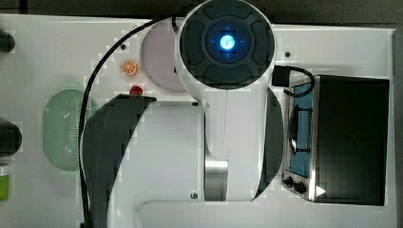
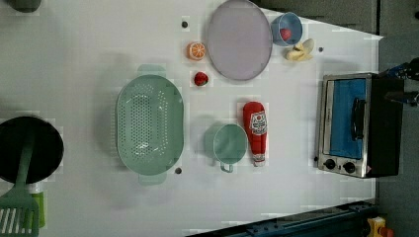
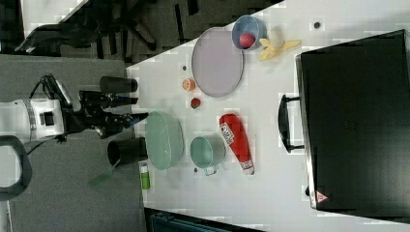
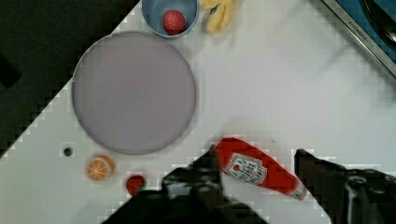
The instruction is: Flap open oven.
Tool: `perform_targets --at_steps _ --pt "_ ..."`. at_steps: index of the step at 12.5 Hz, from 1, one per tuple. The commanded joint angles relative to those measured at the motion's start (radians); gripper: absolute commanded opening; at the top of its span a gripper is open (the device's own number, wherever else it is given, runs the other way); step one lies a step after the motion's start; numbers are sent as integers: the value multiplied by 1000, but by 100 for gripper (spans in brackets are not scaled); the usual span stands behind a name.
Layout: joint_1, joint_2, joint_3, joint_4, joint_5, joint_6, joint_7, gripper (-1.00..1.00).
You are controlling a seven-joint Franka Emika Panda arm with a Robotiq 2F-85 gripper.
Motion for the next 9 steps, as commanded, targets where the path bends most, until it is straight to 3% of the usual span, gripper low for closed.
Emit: perform_targets --at_steps 1,3,5,6,9 --pt "-25 -433 -58 -305 -7 -172 119 58" --pt "-25 -433 -58 -305 -7 -172 119 100" --pt "-25 -433 -58 -305 -7 -172 119 100" --pt "-25 -433 -58 -305 -7 -172 119 90" --pt "-26 -432 -59 -305 -7 -172 119 15"
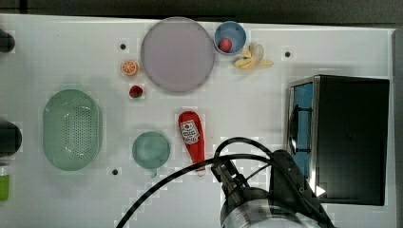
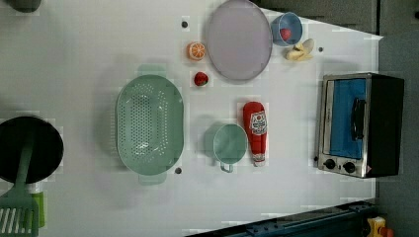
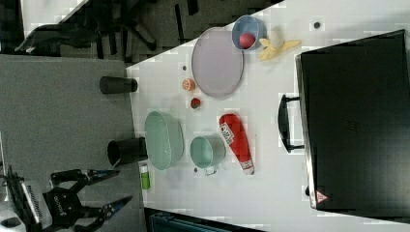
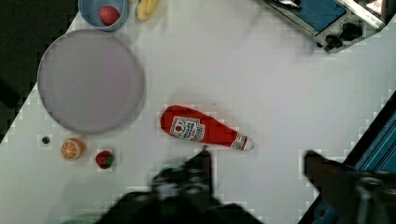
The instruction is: Flap open oven.
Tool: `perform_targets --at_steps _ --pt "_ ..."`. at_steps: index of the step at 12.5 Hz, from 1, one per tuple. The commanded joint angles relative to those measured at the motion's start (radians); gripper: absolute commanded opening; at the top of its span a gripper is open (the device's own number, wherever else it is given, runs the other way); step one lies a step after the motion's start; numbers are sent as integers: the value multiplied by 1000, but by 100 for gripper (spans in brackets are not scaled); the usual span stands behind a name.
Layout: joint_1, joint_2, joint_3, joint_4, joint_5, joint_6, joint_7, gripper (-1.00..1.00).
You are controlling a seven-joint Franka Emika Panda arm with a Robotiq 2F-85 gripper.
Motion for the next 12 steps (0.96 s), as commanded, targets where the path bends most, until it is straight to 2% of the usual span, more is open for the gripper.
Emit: perform_targets --at_steps 1,3,4,7,9,12 --pt "1 68 -2 -40 -4 -10 45 -8" --pt "-1 72 -10 -45 -5 -10 45 -55" --pt "-2 78 -18 -51 -7 -4 43 -65" --pt "-4 121 -59 -97 -51 77 -145 -65" --pt "-14 165 -100 -135 -86 169 -386 -65" --pt "-34 257 -191 -165 -88 316 -751 -65"
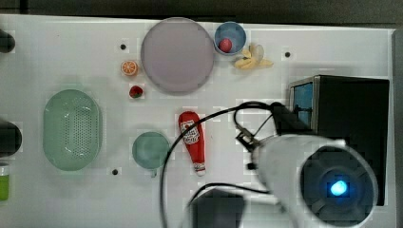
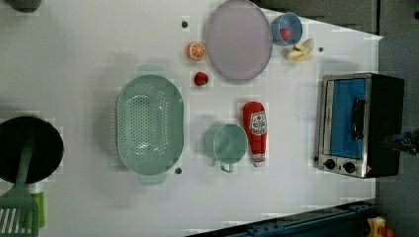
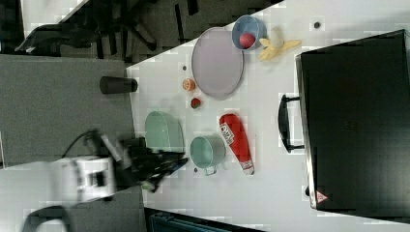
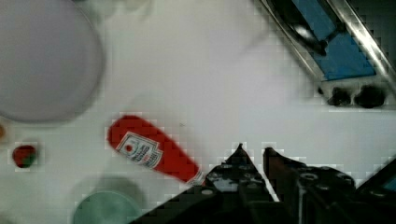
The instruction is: Flap open oven.
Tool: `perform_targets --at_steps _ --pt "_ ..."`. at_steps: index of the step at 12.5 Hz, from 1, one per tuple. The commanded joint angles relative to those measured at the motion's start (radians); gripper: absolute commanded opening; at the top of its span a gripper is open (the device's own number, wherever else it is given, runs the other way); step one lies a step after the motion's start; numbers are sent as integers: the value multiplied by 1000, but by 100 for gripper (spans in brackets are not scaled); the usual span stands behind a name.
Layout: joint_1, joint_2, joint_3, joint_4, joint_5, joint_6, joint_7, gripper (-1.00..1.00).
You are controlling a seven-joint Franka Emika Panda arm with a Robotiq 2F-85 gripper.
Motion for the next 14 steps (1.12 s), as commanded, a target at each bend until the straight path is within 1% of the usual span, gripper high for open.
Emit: perform_targets --at_steps 1,4,5,6,8,10,14 --pt "-41 85 -99 -19 -20 120 -467 -65" --pt "-46 191 -192 -18 -20 298 -819 -65" --pt "-47 225 -215 -18 -20 350 -906 -65" --pt "-48 259 -233 -18 -20 396 -945 -65" --pt "-50 322 -253 -19 -19 453 -948 -65" --pt "-51 377 -256 -19 -13 466 -949 -65" --pt "-50 452 -252 -21 -12 513 -947 -65"
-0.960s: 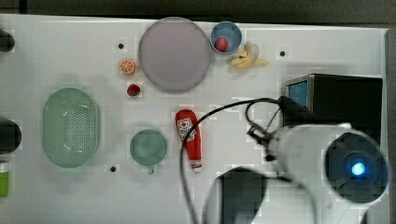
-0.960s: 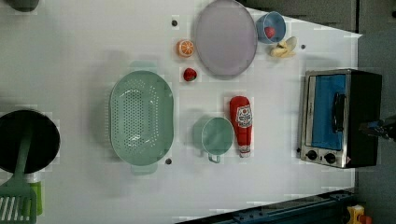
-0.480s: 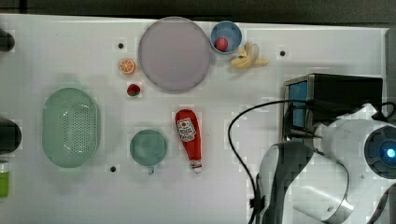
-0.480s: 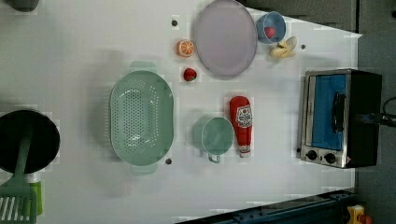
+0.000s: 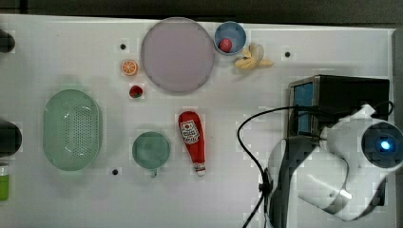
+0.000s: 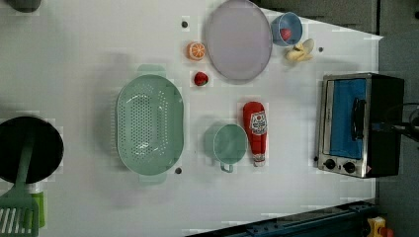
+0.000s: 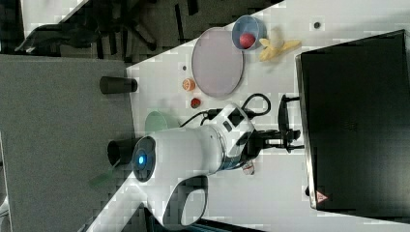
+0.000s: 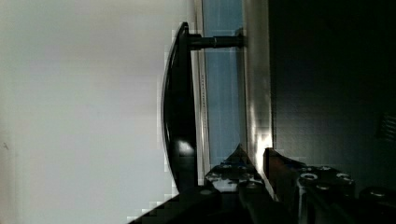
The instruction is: Flap open oven.
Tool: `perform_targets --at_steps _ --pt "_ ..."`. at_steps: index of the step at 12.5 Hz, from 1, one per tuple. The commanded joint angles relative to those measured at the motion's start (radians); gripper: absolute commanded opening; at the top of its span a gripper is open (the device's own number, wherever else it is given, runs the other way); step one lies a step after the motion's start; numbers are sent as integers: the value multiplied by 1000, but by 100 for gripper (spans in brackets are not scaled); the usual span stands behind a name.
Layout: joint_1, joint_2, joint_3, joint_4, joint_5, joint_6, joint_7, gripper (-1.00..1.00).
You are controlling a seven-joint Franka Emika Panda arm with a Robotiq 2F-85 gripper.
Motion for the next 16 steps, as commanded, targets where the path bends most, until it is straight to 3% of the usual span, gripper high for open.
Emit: perform_targets --at_steps 1,6,9,16 --pt "11 42 19 -3 5 43 -60 -65" --pt "20 59 39 -8 -5 44 -9 -65" --pt "56 59 47 -15 -136 44 74 -65" --pt "141 85 149 -73 -407 40 474 -65"
